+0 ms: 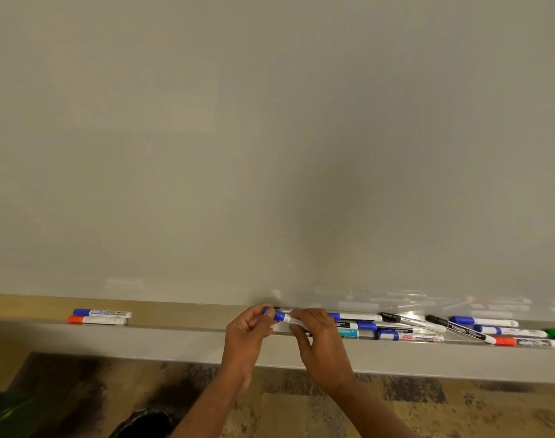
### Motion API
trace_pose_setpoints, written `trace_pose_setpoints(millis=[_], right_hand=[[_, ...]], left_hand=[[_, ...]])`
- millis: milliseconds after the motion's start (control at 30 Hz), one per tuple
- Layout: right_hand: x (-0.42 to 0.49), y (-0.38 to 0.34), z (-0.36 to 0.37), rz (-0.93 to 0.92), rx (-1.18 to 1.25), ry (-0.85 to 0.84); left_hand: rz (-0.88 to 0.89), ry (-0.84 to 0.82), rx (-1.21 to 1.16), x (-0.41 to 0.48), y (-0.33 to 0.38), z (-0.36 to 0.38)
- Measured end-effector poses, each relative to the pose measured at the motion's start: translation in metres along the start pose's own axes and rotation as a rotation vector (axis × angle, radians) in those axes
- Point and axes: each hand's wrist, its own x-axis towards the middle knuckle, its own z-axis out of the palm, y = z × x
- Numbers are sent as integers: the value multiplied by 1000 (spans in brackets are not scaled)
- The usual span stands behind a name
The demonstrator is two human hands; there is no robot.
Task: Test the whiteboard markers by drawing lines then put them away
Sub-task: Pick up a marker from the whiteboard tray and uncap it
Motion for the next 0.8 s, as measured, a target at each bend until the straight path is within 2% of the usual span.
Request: trace_pose_setpoints(millis=[267,367,633,800], right_hand=[[17,-91,-59,246,493,-164],[23,-128,-89,309,644,-165],[33,-205,-151,230,770,-109],[37,-236,-178,203,821,-75]], left_hand=[[58,-205,-139,-32,78,5],[115,-277,-125,-47,111,5],[269,-413,-99,-84,192,11],[305,-477,-114,-106,231,16]])
